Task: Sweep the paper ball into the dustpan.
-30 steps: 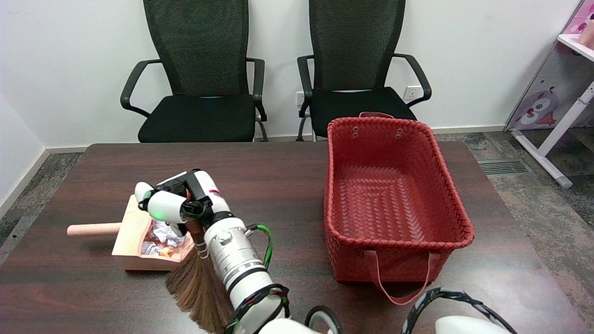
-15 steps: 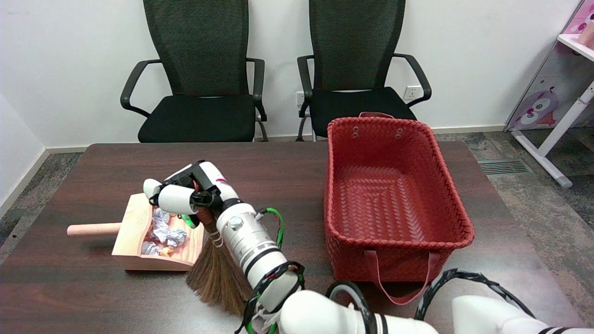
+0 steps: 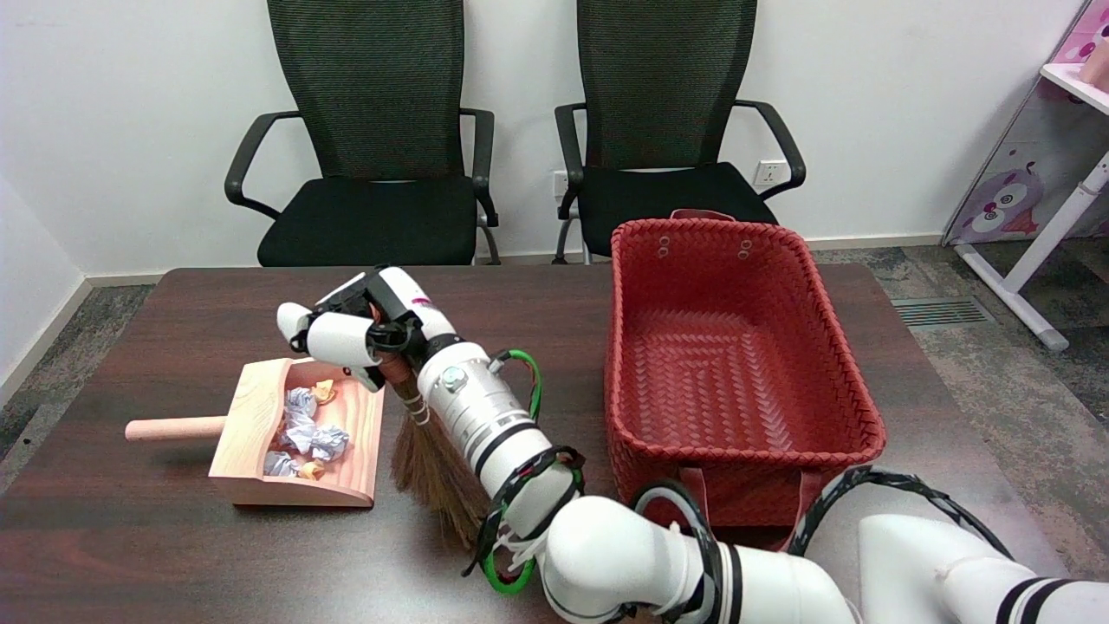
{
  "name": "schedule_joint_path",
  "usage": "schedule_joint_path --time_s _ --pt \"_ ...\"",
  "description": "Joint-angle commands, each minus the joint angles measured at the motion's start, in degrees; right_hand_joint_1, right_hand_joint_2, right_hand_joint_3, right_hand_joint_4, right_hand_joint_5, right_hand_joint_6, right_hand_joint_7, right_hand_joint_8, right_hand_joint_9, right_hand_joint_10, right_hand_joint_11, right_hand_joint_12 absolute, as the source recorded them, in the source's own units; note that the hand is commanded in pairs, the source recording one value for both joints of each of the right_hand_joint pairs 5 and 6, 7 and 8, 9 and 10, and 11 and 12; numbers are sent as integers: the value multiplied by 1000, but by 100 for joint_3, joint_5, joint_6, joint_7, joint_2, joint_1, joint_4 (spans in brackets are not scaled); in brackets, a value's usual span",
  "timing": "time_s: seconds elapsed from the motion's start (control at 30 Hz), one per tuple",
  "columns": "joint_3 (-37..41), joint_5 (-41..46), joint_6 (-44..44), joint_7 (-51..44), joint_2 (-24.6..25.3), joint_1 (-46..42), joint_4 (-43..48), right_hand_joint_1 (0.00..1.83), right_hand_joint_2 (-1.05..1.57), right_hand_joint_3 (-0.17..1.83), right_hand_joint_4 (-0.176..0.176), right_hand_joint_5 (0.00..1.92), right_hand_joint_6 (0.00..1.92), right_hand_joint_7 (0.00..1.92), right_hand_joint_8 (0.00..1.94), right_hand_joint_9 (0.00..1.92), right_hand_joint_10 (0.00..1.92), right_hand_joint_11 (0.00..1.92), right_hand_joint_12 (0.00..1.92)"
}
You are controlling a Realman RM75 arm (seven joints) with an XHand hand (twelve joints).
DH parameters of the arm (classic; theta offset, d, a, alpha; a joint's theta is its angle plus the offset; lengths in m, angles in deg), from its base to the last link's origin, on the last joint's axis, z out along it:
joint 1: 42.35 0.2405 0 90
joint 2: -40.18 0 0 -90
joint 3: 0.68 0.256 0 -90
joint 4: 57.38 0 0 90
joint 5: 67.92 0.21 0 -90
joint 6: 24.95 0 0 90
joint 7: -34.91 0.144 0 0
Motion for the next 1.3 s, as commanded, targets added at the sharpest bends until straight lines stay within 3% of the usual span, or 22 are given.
schedule_joint_path --time_s 0.03,0.3,0.5,0.63,0.83,1.3 --pt "89 136 -108 -109 -301 257 -182 1092 1571 645 59 1920 1920 1920 1920 1920 1920 1920 1920" --pt "94 136 -117 34 -326 266 -413 1092 1571 643 59 1920 1920 1920 1920 1920 1920 1920 1920" --pt "86 81 -258 1439 -260 231 -547 1089 1571 691 57 1920 1920 1920 1920 1920 1920 1920 1920" --pt "117 -134 -244 1887 -284 242 -775 1080 1571 750 58 1920 1920 1920 1920 1920 1920 1920 1920" --pt "455 -371 -442 1778 -658 406 -1376 1085 1571 777 62 1920 1920 1920 1920 1920 1920 1920 1920" --pt "668 143 -487 1296 -1678 1062 -2061 1076 1571 881 76 1920 1920 1920 1920 1920 1920 1920 1920"
